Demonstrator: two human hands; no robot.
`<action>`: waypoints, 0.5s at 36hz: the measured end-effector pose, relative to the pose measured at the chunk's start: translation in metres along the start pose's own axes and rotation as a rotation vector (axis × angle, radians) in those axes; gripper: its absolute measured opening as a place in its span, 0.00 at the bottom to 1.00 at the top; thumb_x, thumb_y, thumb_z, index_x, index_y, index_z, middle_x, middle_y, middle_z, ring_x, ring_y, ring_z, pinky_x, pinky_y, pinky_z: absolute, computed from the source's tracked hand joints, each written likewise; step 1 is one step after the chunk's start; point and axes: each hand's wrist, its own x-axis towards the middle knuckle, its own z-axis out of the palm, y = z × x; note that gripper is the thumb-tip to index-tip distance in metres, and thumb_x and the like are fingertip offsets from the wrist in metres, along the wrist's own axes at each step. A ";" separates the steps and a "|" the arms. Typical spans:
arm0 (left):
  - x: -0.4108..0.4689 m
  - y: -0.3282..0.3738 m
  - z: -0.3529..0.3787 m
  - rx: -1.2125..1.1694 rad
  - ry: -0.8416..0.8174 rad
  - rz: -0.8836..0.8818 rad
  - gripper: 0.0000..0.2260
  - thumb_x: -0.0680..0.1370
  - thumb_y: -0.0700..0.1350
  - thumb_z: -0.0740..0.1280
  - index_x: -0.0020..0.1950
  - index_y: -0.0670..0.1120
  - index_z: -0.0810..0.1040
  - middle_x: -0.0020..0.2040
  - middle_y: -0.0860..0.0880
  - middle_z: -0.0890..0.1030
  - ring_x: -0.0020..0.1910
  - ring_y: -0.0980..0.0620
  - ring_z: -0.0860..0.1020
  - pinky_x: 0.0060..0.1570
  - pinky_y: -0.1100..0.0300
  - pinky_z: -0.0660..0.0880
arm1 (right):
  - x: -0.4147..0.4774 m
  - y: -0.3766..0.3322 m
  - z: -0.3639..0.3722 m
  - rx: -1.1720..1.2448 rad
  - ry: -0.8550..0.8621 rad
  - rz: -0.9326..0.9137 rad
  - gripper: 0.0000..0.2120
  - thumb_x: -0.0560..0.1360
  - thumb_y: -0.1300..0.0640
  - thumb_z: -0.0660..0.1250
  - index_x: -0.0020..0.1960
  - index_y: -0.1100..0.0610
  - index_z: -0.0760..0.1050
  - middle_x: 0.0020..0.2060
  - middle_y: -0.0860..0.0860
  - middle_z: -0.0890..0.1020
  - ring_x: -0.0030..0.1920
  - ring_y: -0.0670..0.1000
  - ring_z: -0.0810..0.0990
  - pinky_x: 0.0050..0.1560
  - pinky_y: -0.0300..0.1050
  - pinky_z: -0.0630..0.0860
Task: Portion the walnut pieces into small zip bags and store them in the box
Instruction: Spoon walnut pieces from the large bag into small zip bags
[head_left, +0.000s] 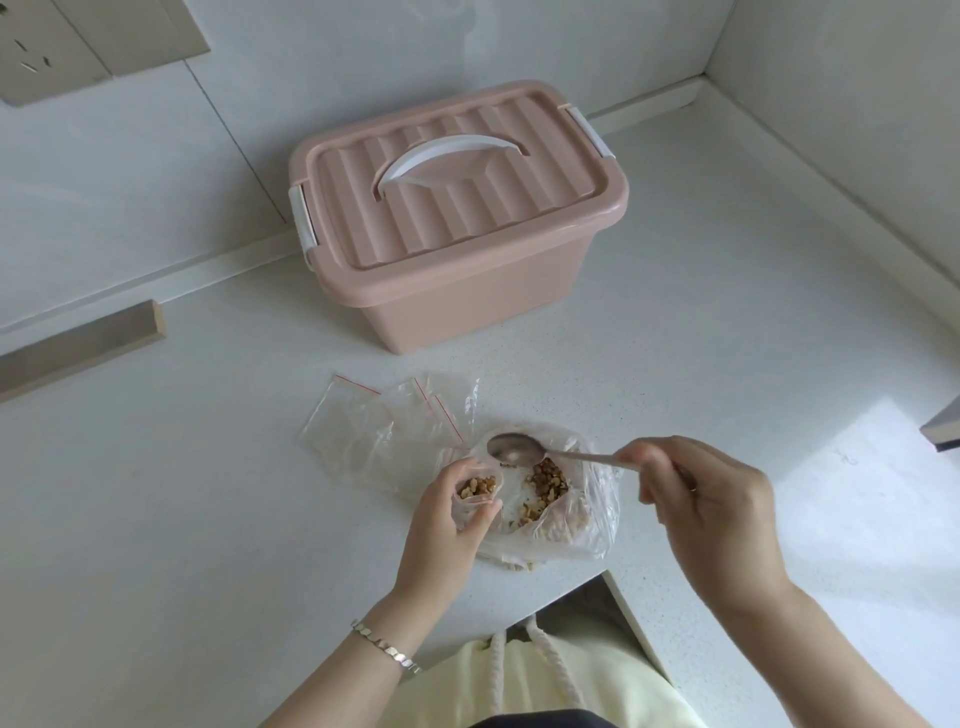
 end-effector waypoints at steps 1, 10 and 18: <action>-0.002 0.003 -0.001 -0.024 0.013 0.006 0.16 0.74 0.46 0.69 0.57 0.60 0.70 0.56 0.63 0.75 0.58 0.70 0.70 0.52 0.80 0.64 | 0.000 0.002 -0.003 0.011 0.027 0.062 0.19 0.76 0.46 0.58 0.38 0.56 0.80 0.24 0.39 0.72 0.28 0.39 0.73 0.29 0.26 0.65; 0.022 0.039 -0.021 -0.082 0.254 0.099 0.13 0.71 0.43 0.71 0.54 0.45 0.75 0.49 0.58 0.78 0.45 0.71 0.75 0.42 0.77 0.71 | -0.002 0.029 -0.006 0.137 0.087 0.505 0.20 0.77 0.47 0.58 0.32 0.55 0.76 0.21 0.49 0.73 0.22 0.45 0.67 0.23 0.31 0.61; 0.121 0.056 -0.010 0.176 0.296 -0.007 0.15 0.73 0.54 0.69 0.54 0.46 0.76 0.42 0.56 0.77 0.41 0.55 0.77 0.40 0.60 0.74 | 0.003 0.044 0.006 0.209 -0.033 0.584 0.20 0.74 0.47 0.57 0.31 0.57 0.76 0.19 0.48 0.69 0.22 0.44 0.64 0.24 0.33 0.61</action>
